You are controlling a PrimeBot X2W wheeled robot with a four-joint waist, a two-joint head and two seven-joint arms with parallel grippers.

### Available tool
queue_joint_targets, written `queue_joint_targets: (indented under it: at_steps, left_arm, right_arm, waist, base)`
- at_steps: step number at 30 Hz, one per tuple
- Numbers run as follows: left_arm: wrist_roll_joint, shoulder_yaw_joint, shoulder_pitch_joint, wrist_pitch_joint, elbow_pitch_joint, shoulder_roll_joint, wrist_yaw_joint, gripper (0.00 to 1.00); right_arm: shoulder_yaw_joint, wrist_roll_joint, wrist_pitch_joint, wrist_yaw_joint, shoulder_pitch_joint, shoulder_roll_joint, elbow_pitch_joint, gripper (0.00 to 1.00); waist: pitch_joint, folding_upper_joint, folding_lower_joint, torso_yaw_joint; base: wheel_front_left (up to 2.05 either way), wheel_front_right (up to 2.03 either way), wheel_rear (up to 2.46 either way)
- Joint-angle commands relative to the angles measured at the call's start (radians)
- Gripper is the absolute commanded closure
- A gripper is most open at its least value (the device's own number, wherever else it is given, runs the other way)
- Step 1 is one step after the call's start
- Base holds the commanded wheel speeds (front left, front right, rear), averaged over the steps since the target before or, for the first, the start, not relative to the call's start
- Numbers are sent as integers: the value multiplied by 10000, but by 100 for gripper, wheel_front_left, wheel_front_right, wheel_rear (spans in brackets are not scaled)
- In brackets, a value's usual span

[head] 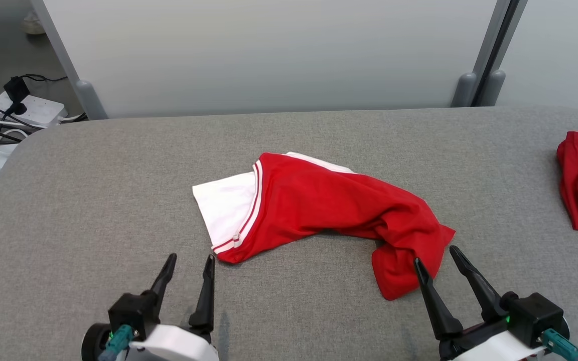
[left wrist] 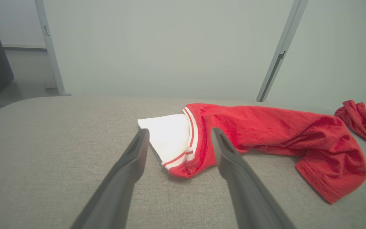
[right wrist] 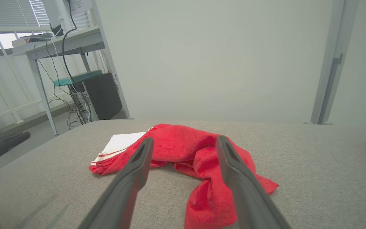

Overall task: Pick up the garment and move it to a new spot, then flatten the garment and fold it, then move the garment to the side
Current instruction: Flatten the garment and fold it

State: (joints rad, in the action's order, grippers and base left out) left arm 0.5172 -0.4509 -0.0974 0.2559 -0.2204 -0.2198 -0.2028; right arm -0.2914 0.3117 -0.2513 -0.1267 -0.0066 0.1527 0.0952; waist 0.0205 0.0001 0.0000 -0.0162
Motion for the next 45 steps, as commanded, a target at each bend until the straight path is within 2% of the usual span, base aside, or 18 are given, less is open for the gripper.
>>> queue_joint_targets:
  at_steps: [1, 15, 24, 30, 37, 45]
  left_arm:
    - [-180, 450, -105, 58, 343, -25, 37, 0]
    - [-1140, 772, 368, 58, 144, 222, 304, 0]
    - [-2510, 284, -563, 59, -812, -98, 620, 0]
    - [-2972, 48, -1378, 59, -1934, -47, 925, 0]
    - [-3203, -8, -2278, 59, -3116, 165, 1193, 0]
    - [-3327, -51, -3297, 59, -4437, 670, 1578, 0]
  right_arm:
    - [-99, 100, -105, -40, -55, 55, -165, 0]
    - [-1, 100, -105, -40, 157, -20, -111, 0]
    - [-85, 125, -105, -40, 26, 34, -48, 0]
    - [-182, 98, -105, -40, -243, 120, 199, 0]
    - [-142, 272, -105, -40, -853, 41, 953, 0]
    - [-156, 368, -105, -40, -2075, -63, 2856, 0]
  waist:
    - [-38, -1, 0, 9]
    - [-145, -1, 0, -12]
    - [72, -1, 0, -119]
    - [378, -1, 0, -260]
    - [847, -1, 0, -350]
    - [1264, -1, 0, -253]
  base:
    - [0, 0, 0]
    - [0, 0, 0]
    - [0, 0, 0]
    - [0, 0, 0]
    - [0, 0, 0]
    - [0, 0, 0]
